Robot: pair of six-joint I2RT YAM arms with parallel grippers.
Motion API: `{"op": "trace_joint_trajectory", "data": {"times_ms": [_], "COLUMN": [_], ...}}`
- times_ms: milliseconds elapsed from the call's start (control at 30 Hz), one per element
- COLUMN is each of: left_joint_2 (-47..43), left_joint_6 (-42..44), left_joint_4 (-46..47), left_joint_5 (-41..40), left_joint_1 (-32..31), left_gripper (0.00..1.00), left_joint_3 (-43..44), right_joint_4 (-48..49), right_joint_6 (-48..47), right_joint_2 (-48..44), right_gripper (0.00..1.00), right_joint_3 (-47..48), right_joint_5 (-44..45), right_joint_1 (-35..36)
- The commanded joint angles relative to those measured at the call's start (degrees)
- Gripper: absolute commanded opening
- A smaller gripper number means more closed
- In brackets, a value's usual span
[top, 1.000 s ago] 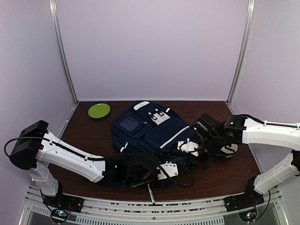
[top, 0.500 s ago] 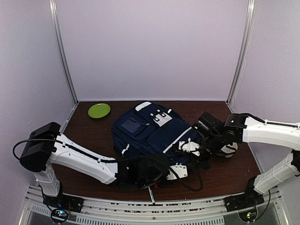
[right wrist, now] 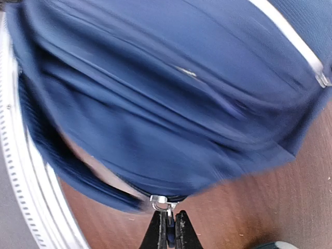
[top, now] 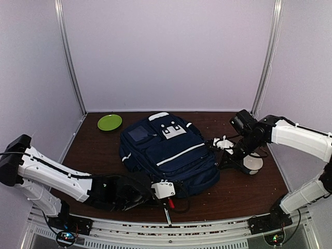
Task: Pack the student bag
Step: Zip the student bag into the largest pocket of the bag.
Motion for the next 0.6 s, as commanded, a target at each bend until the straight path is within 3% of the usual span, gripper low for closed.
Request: {"op": "trace_joint_trajectory", "data": {"times_ms": [0,167,367,433,467,567], "left_joint_2": [-5.0,-10.8,-12.9,-12.0,-11.9,-15.5], "left_joint_6": [-2.8,-6.7,-10.4,-13.3,-13.5,-12.6], "left_joint_4": [-5.2,-4.6,-7.5,-11.5,-13.2,-13.3], "left_joint_5": [-15.6,-16.1,-16.0,-15.8,-14.7,-12.0], "left_joint_1": [1.7,10.2,15.4,15.9,15.6,12.0], "left_gripper": [0.0,0.0,0.0,0.31,0.4,0.53], "left_joint_3": [-6.9,-11.5,-10.2,-8.7,-8.3,-8.3], "right_joint_4": [1.2,3.7,2.9,2.5,2.4,2.2], "right_joint_6": [-2.0,-0.5,1.0,1.2,1.3,1.5], "right_joint_2": [7.1,12.9,9.5,6.9,5.4,0.6], "right_gripper": [0.0,0.0,0.0,0.0,0.0,0.0], "right_joint_3": [5.7,10.7,8.0,6.4,5.3,2.5], "right_joint_5": [8.9,8.6,3.4,1.4,0.6,-1.1], "right_joint_1": [-8.4,-12.4,-12.4,-12.3,-12.0,-9.4]}}
